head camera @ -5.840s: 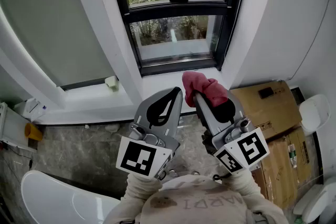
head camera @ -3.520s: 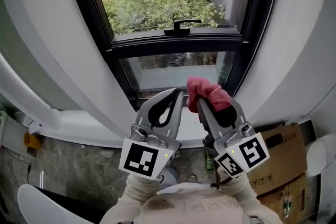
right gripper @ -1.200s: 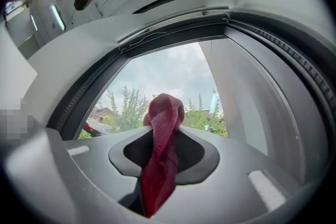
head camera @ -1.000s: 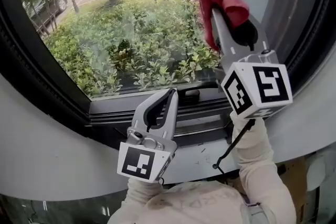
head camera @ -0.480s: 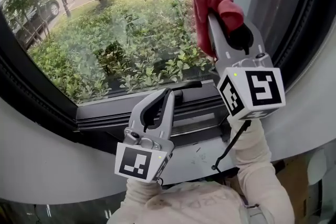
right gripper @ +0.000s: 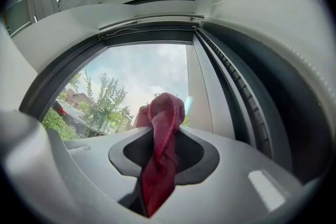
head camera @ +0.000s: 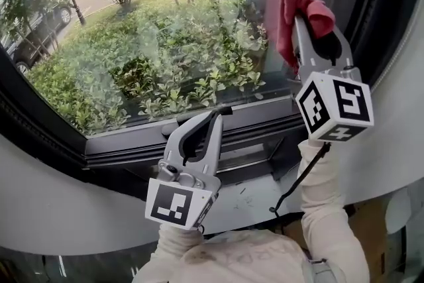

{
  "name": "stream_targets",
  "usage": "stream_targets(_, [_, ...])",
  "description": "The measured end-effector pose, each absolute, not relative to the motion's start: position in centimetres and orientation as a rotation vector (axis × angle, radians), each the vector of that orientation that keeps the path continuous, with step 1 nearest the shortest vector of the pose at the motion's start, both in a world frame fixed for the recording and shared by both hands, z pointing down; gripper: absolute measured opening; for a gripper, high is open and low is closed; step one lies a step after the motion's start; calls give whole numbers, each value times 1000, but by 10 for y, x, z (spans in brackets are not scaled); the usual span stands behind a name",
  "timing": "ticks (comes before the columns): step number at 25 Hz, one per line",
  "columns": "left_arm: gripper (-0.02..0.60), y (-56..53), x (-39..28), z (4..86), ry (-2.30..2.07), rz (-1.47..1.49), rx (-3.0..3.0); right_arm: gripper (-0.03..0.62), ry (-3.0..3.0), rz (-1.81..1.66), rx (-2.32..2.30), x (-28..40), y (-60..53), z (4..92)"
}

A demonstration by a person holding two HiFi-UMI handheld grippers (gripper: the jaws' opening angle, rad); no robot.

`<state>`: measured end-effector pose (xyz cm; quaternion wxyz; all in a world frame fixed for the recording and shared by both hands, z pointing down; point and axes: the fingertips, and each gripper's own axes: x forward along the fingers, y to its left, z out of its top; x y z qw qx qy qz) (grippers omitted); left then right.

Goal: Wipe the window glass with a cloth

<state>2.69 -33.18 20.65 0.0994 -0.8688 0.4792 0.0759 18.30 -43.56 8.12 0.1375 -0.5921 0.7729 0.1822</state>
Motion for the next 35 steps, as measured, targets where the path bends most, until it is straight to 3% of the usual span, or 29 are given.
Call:
stream_targets(17, [0,-324,26,220,1416,198,-2581,123,2260,465,-1710,166,-429,137])
stream_targets(35, [2,-300,-85,220,1510,220,-2544,121,2348,478,-1550,-2,-393,131])
